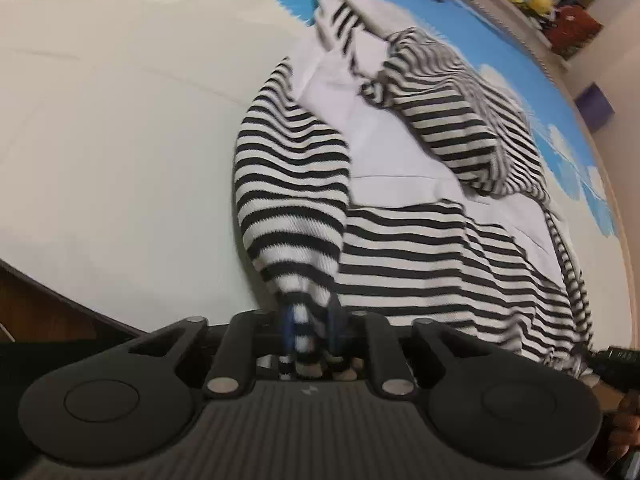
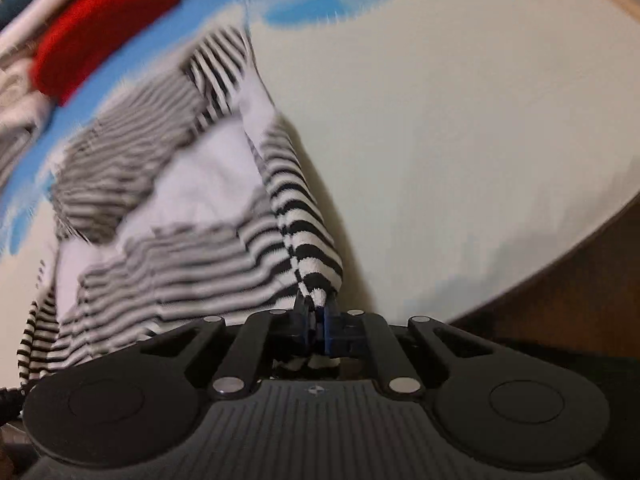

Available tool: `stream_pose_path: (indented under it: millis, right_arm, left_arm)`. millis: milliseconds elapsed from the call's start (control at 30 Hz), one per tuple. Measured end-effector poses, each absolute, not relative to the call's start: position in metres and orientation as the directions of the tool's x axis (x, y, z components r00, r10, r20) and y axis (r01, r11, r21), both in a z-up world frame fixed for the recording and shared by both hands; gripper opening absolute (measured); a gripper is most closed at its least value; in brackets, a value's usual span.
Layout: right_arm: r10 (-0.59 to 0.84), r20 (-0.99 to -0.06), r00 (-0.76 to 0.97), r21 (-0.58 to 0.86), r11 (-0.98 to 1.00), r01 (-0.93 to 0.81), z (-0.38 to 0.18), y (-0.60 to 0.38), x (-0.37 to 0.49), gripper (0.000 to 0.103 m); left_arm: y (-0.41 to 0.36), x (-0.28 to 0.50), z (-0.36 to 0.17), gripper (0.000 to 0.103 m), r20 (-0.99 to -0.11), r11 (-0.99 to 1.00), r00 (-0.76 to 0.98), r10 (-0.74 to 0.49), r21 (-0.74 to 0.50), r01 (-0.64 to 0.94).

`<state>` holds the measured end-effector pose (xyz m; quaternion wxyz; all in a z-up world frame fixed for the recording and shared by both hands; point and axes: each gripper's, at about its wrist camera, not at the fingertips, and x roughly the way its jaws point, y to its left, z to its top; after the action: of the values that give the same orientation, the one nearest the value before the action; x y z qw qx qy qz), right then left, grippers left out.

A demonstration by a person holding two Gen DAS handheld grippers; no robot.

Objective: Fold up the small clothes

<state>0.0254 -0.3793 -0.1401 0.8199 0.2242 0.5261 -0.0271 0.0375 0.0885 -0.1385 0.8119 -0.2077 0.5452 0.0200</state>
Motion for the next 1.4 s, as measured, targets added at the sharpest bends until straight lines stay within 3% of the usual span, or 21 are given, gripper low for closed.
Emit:
stream_pose_path:
  millis: [67,100,167,233,500,733,833,933,1000,1100,1400]
  right_arm:
    - [0.193,-0.89,0.413,0.34,0.885,0.318,-0.151,-0.379,0.032,0.027]
    - [0.195,-0.894,0.404,0.338,0.885,0.321,-0.153,-0.378,0.035,0.032]
    - [0.191,-0.897,0.398,0.328,0.891,0.312,-0.157,-0.374,0.04,0.043]
    - [0.187,-0.903,0.387,0.312,0.904,0.291,-0.158,-0.367,0.045,0.046]
    - [0.153,-0.921,0.36,0.254,0.933,0.254,-0.164,-0.357,0.044,0.046]
    - [0.167,-0.909,0.381,0.271,0.933,0.237,-0.162,-0.356,0.043,0.024]
    - [0.175,-0.904,0.391,0.279,0.933,0.228,-0.161,-0.356,0.042,0.016]
    - [0.181,-0.897,0.404,0.288,0.931,0.223,-0.159,-0.356,0.04,0.011]
    - [0.183,-0.891,0.417,0.296,0.928,0.227,-0.156,-0.357,0.039,0.009]
    - [0.194,-0.87,0.454,0.32,0.921,0.22,-0.148,-0.359,0.037,0.007]
    - [0.268,-0.713,0.648,0.422,0.902,0.091,-0.071,-0.371,0.02,0.005]
  left_arm:
    - [0.09,0.041,-0.141,0.061,-0.895,0.905,0.4,-0.199,-0.324,-0.275]
    - [0.088,0.043,-0.142,0.067,-0.897,0.905,0.396,-0.198,-0.322,-0.277]
    - [0.086,0.046,-0.146,0.067,-0.904,0.911,0.381,-0.192,-0.309,-0.273]
    - [0.082,0.048,-0.151,0.067,-0.911,0.917,0.369,-0.183,-0.293,-0.269]
    - [0.072,0.045,-0.157,0.065,-0.922,0.943,0.362,-0.136,-0.232,-0.239]
    - [0.071,0.044,-0.156,0.063,-0.922,0.947,0.366,-0.123,-0.219,-0.233]
    - [0.07,0.043,-0.156,0.06,-0.922,0.949,0.368,-0.119,-0.215,-0.232]
    - [0.072,0.042,-0.156,0.05,-0.921,0.948,0.371,-0.117,-0.215,-0.236]
    - [0.072,0.041,-0.154,0.027,-0.917,0.947,0.38,-0.121,-0.221,-0.232]
    - [0.071,0.039,-0.147,0.011,-0.907,0.954,0.405,-0.118,-0.217,-0.208]
    - [0.077,0.03,-0.069,0.007,-0.821,0.967,0.55,-0.156,-0.239,-0.082]
